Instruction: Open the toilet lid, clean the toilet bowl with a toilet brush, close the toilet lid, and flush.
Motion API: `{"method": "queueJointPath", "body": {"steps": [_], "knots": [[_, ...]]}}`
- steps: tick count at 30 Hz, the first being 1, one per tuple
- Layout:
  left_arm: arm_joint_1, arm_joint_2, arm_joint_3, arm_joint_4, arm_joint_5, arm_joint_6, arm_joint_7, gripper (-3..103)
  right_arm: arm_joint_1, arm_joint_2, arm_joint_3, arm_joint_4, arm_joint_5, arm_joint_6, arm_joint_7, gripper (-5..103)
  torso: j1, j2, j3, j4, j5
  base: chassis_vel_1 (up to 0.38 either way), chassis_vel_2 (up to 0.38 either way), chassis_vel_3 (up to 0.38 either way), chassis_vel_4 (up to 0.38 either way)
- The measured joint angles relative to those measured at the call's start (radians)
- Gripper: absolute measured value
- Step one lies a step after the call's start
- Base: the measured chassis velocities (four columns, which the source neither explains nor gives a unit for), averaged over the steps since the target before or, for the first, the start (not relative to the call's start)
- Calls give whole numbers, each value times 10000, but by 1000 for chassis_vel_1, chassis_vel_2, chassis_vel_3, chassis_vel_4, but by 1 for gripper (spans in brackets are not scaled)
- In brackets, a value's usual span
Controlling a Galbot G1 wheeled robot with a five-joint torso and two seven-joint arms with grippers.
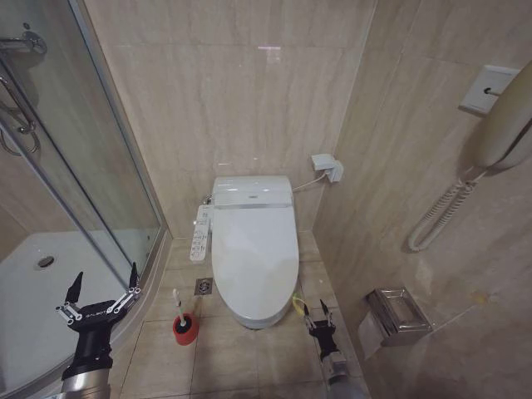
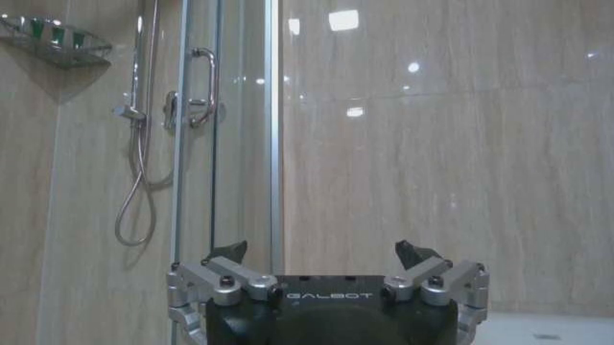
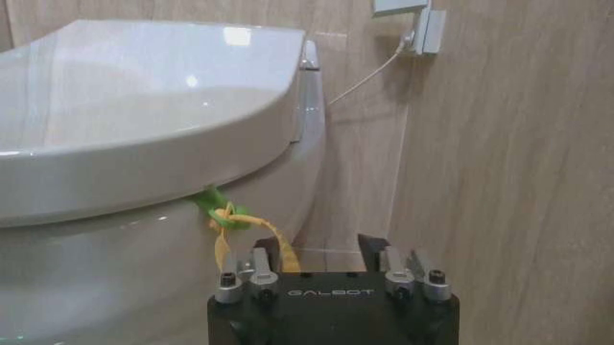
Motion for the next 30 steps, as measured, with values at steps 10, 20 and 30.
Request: {"method": "queueJointPath", "body": {"steps": [10, 20, 30], "knots": [[0, 0, 0, 0, 0, 0, 0, 100, -179, 11, -15, 158, 142, 142, 26, 28, 0, 0, 0, 0, 0, 0, 0, 0, 0], [0, 0, 1, 0, 0, 0, 0, 100, -284, 11, -74, 545, 417, 283, 111, 3, 0, 0, 0, 1, 1, 0, 0, 0, 0], [1, 0, -1, 0, 0, 1, 0, 100, -1721, -711, -30, 4211, 1693, -1105, -34, 0, 0, 0, 1, 8, 8, 0, 0, 0, 0]]}}
